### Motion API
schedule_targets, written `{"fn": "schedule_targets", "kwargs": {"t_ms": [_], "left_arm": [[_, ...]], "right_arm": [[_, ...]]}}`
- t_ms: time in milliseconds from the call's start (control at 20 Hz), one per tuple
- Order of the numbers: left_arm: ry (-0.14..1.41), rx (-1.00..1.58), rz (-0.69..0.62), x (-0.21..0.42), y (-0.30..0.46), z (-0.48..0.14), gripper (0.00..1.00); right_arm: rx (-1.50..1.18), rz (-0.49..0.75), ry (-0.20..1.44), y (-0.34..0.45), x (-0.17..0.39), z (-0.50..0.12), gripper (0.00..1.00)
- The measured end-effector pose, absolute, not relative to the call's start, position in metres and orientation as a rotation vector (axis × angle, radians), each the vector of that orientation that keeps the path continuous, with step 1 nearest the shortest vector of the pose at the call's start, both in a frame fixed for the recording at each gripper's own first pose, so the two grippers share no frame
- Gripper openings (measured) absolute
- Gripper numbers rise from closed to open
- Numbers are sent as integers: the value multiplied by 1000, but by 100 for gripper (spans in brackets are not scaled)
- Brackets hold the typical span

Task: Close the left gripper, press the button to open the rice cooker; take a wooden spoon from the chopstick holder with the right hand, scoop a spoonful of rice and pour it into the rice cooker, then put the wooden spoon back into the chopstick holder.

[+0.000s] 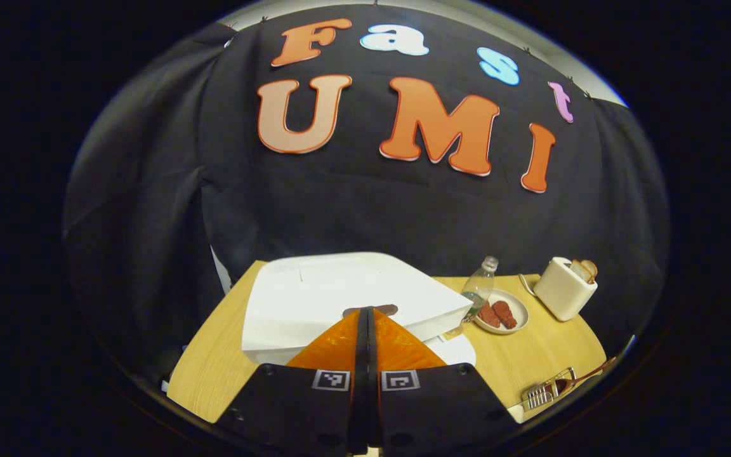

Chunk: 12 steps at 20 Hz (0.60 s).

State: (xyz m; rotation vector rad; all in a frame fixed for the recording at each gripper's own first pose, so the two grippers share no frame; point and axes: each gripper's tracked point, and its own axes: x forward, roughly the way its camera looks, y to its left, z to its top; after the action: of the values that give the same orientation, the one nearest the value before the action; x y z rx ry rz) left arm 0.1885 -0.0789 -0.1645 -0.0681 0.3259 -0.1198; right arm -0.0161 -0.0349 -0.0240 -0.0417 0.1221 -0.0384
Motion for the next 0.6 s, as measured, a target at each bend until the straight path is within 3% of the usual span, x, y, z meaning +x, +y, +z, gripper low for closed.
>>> {"fn": "schedule_targets", "kwargs": {"t_ms": [600], "left_arm": [[150, -105, -2, 99, 14, -42, 4]], "right_arm": [[-16, 42, 63, -5, -14, -10, 95]]}}
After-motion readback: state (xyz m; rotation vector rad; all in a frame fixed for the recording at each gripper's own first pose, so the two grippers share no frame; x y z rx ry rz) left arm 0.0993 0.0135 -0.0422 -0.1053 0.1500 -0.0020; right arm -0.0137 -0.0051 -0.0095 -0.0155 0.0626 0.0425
